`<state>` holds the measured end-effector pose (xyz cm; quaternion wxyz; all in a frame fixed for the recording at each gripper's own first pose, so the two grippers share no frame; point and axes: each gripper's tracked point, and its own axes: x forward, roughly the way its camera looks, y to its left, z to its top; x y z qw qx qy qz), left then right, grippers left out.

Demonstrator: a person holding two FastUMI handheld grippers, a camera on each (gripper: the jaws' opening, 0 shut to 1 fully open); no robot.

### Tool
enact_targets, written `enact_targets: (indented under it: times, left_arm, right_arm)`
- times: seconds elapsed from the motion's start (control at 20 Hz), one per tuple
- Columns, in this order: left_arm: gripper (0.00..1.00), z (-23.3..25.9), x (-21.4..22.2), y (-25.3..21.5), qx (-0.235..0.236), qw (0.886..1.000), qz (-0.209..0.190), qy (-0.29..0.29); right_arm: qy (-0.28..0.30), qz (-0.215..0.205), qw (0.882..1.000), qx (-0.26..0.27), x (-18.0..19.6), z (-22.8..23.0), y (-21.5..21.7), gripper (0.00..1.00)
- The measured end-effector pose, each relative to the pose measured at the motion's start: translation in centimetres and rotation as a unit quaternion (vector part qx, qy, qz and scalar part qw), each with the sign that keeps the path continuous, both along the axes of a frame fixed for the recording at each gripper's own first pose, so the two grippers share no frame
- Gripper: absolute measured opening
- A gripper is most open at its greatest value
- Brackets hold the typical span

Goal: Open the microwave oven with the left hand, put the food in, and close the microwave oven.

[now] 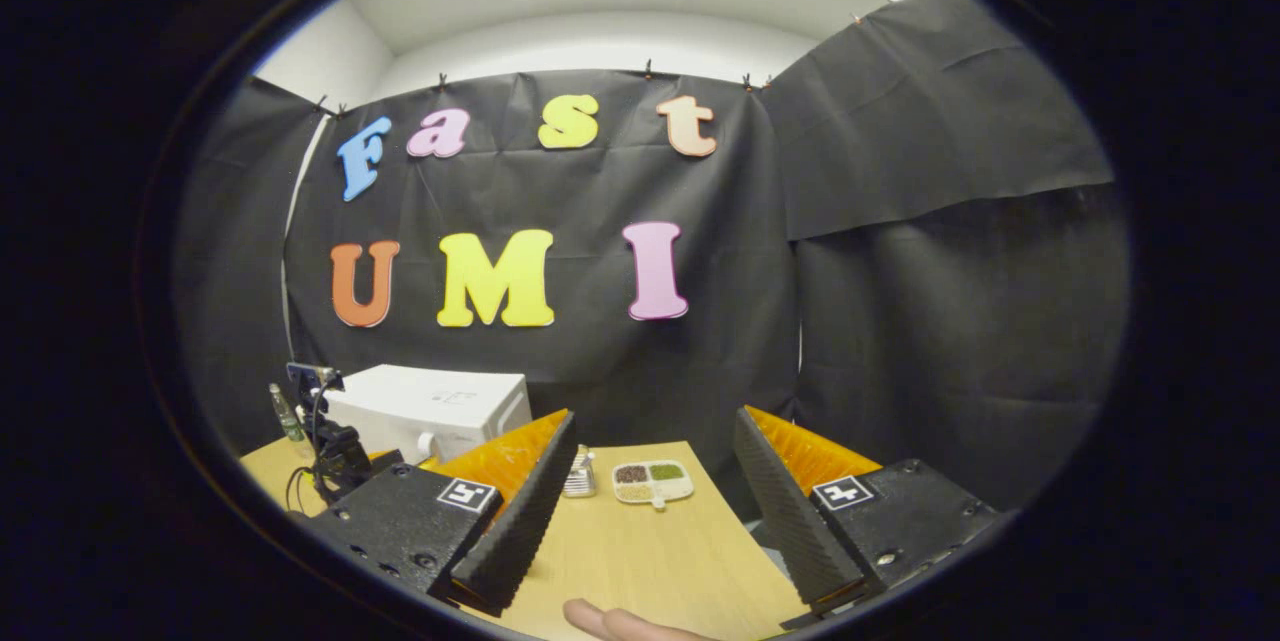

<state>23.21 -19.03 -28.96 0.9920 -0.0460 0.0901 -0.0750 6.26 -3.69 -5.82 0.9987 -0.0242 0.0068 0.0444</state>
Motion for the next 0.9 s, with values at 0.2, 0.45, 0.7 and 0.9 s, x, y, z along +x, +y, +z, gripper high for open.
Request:
enact_targets:
  times: [0.2,0.45,0.7,0.9]
  left_arm:
    - [0.93,-2.4,1.6,-0.6,-0.011,1.0,-0.012,0.022]
    - [0.65,-2.4,3.2,0.0,-0.013,1.0,0.003,0.0]
    - [0.33,-3.9,3.6,0.2,0.013,0.999,-0.008,0.028]
    - [0.14,-4.6,2.9,0.3,0.055,0.997,-0.011,0.046]
  right_arm:
    - [-0.031,-0.011,0.999,0.004,-1.7,2.1,-0.8,1.0]
    - [-0.064,0.013,0.998,-0.005,-4.9,4.3,0.5,1.0]
    - [-0.067,0.037,0.997,-0.018,-7.2,5.6,1.9,1.0]
    - [-0.097,0.03,0.995,-0.02,-8.9,7.5,1.6,1.0]
